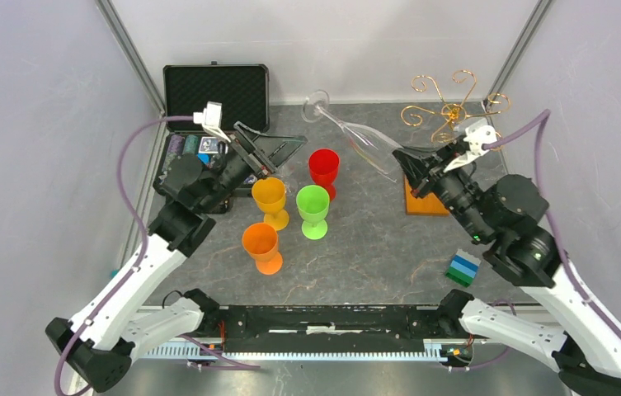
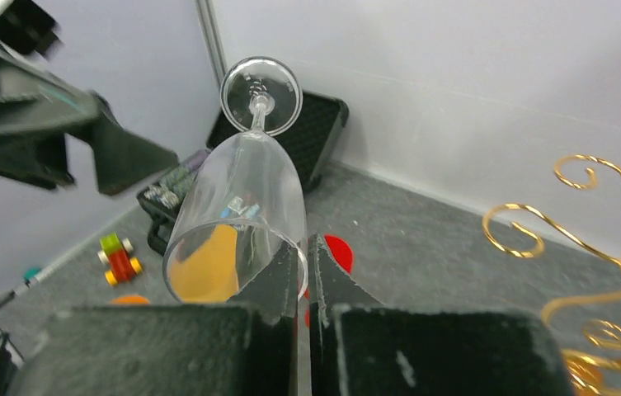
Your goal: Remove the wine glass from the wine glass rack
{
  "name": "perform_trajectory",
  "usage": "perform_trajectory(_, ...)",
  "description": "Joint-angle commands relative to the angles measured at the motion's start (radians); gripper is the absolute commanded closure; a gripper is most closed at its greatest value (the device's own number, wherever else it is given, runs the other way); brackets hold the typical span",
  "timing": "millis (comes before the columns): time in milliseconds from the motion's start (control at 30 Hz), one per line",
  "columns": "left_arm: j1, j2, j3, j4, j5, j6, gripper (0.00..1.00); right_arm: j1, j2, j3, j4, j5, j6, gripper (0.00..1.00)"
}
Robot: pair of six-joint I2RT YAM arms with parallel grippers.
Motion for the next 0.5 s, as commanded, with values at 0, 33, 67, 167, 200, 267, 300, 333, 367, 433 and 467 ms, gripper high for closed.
perform_trajectory(0,-0.001,-0.016,0.21,-0.412,-0.027,0.466,0.0,0.001,-0.033,0.128,-0.357,0.074,-0.026,1.0)
perform_trajectory(33,-0.001,-0.01,0.252,-0.493,-0.068,0.518,0.0,0.001,-0.033,0.149,-0.408,0.092,-0.018,1.0)
perform_trajectory(67,-0.002,-0.005,0.276,-0.545,-0.101,0.566,0.0,0.001,-0.031,0.172,-0.457,0.105,-0.007,1.0)
perform_trajectory(167,-0.001,-0.009,0.304,-0.629,-0.165,0.657,0.0,0.001,0.004,0.233,-0.589,0.116,0.024,1.0)
perform_trajectory(200,-0.001,-0.012,0.306,-0.649,-0.179,0.676,0.0,0.001,0.025,0.254,-0.641,0.108,0.031,1.0)
perform_trajectory(267,-0.001,-0.013,0.308,-0.683,-0.203,0.707,0.0,0.001,0.077,0.287,-0.741,0.102,0.043,1.0)
perform_trajectory(300,-0.001,-0.013,0.31,-0.699,-0.212,0.722,0.0,0.001,0.1,0.298,-0.792,0.095,0.042,1.0)
perform_trajectory(333,-0.001,-0.014,0.313,-0.716,-0.215,0.734,0.0,0.001,0.123,0.305,-0.83,0.088,0.041,1.0)
perform_trajectory(367,-0.001,-0.016,0.314,-0.732,-0.248,0.745,0.0,0.001,0.143,0.31,-0.869,0.085,0.041,1.0)
perform_trajectory(433,-0.001,-0.022,0.309,-0.75,-0.279,0.766,0.0,0.001,0.174,0.303,-0.921,0.06,0.034,1.0)
perform_trajectory(467,-0.001,-0.024,0.306,-0.758,-0.288,0.778,0.0,0.001,0.183,0.294,-0.941,0.035,0.032,1.0)
